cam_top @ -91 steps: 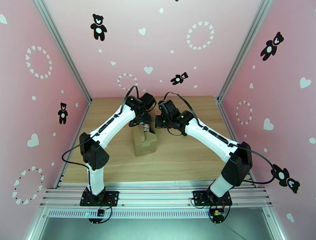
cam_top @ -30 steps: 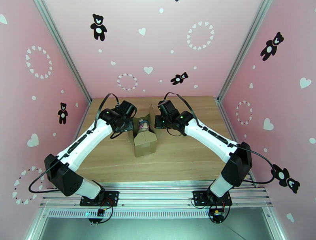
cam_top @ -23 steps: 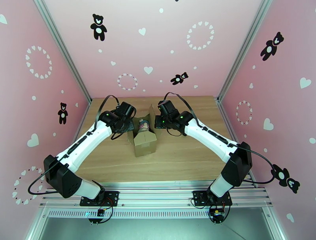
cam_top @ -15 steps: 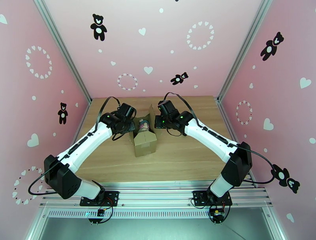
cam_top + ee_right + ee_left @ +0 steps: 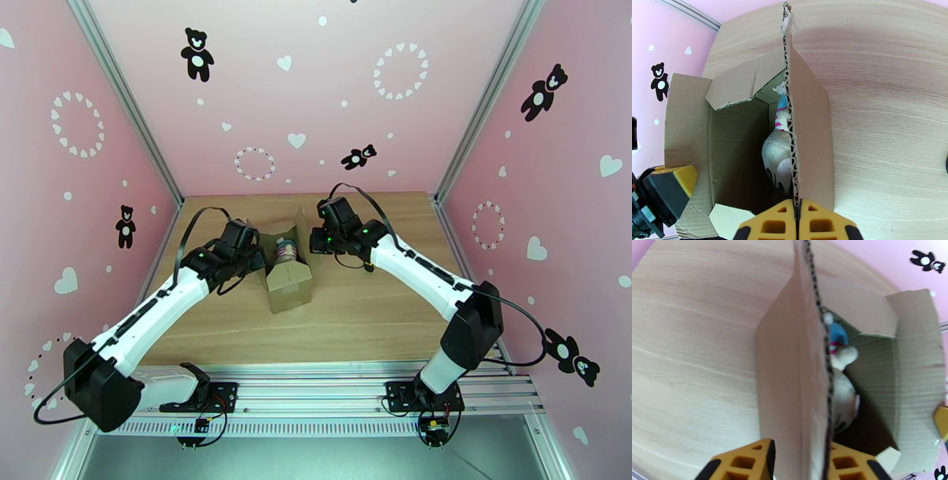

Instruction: Unpack the express box

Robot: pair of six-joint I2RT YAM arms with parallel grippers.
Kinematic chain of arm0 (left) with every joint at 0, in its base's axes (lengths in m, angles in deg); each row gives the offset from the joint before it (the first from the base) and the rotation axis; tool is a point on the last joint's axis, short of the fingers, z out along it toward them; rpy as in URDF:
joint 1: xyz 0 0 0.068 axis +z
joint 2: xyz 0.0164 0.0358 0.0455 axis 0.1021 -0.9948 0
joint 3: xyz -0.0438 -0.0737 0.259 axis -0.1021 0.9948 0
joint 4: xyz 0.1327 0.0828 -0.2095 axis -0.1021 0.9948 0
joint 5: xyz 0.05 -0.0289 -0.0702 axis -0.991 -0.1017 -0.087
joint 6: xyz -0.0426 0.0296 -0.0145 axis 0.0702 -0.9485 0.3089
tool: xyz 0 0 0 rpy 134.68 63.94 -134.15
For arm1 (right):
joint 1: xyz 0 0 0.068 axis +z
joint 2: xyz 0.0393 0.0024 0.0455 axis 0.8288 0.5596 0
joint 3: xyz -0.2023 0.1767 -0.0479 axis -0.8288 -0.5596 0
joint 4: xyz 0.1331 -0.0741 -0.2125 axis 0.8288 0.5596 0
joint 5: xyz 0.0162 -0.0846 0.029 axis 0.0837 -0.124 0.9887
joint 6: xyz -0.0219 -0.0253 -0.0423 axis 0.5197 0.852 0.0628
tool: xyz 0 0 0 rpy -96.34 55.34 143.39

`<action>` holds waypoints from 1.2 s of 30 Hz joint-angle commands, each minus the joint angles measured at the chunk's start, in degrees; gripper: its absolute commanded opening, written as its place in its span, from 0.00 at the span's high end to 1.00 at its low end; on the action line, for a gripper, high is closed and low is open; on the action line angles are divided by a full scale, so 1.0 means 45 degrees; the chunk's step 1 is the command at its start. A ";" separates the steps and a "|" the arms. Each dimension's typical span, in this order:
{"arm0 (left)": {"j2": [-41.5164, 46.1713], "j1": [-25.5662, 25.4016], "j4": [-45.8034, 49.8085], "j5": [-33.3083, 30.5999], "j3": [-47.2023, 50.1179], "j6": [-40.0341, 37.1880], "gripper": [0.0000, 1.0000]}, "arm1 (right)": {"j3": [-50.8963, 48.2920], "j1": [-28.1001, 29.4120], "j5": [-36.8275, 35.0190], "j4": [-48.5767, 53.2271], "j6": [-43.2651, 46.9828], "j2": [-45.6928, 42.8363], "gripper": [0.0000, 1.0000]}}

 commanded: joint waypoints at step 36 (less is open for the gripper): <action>0.1673 0.1315 -0.1098 0.0490 0.2938 0.0526 0.66 | 0.0421 -0.0571 0.0716 0.0497 0.0118 0.1743 1.00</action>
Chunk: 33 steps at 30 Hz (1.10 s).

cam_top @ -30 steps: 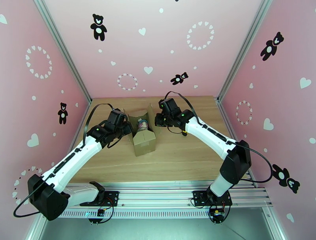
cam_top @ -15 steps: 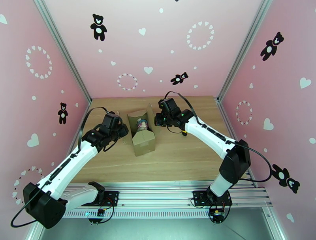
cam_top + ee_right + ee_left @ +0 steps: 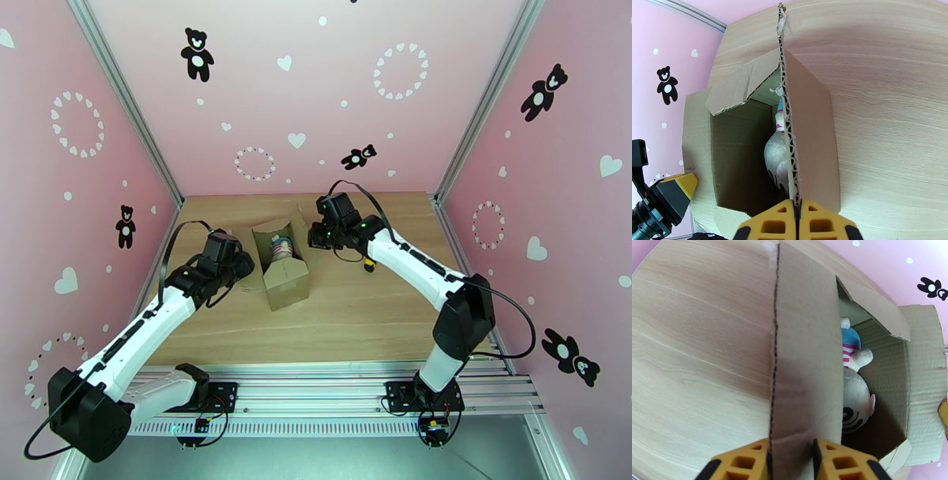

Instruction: Unpack the express box

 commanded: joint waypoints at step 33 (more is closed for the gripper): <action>0.0058 -0.0139 -0.1198 0.1188 0.2187 0.1171 0.60 | 0.1655 -0.0750 0.0037 0.1141 0.1463 0.3214 1.00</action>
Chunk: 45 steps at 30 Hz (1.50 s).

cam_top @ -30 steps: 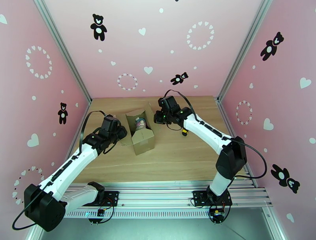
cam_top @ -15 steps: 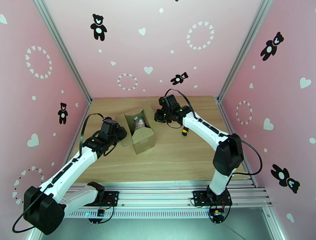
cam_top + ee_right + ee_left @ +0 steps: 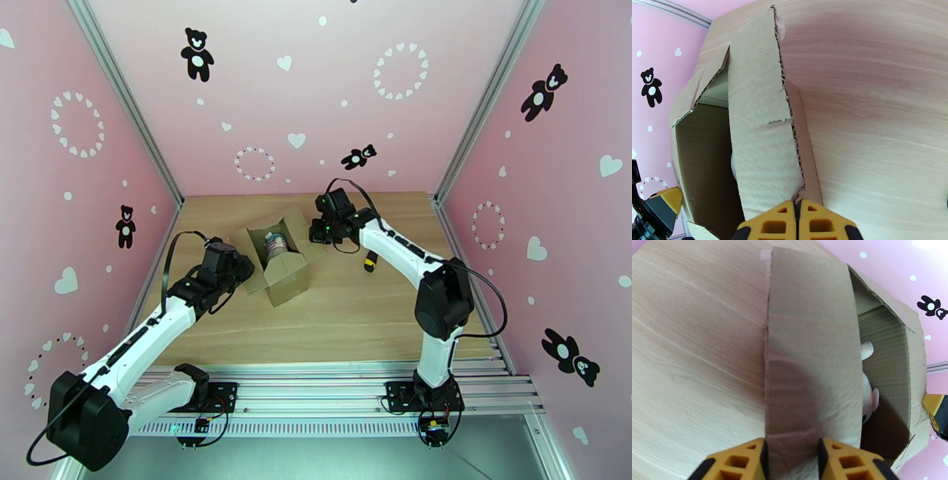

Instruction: Unpack the express box

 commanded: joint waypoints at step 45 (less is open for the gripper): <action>-0.3026 -0.5912 0.0214 -0.0572 -0.1940 0.2559 0.56 | 0.5643 -0.0827 0.1554 0.1737 0.3475 0.4431 0.86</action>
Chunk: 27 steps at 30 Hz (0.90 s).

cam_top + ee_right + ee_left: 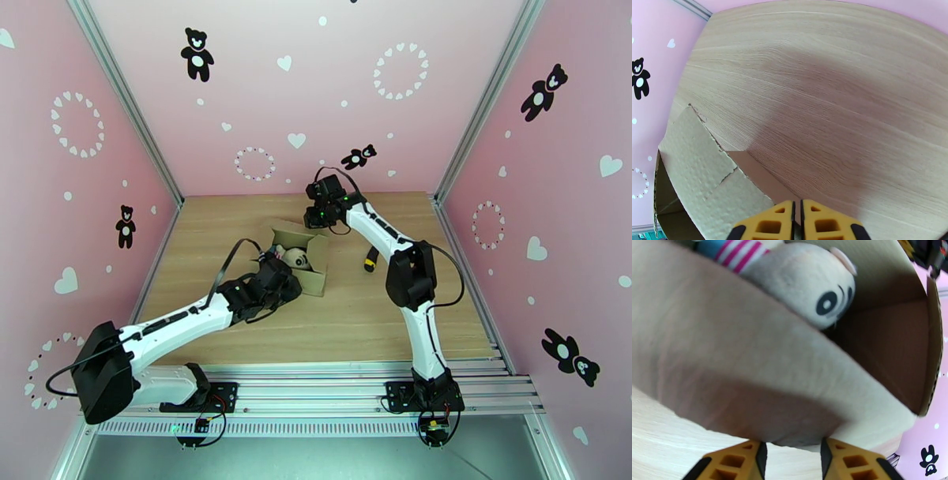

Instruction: Unpack the express box

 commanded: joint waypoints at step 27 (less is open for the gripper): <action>0.2152 0.0236 0.6478 -0.1316 -0.4916 -0.2544 0.51 | -0.2269 0.0057 -0.0740 -0.0289 -0.0243 -0.4579 0.53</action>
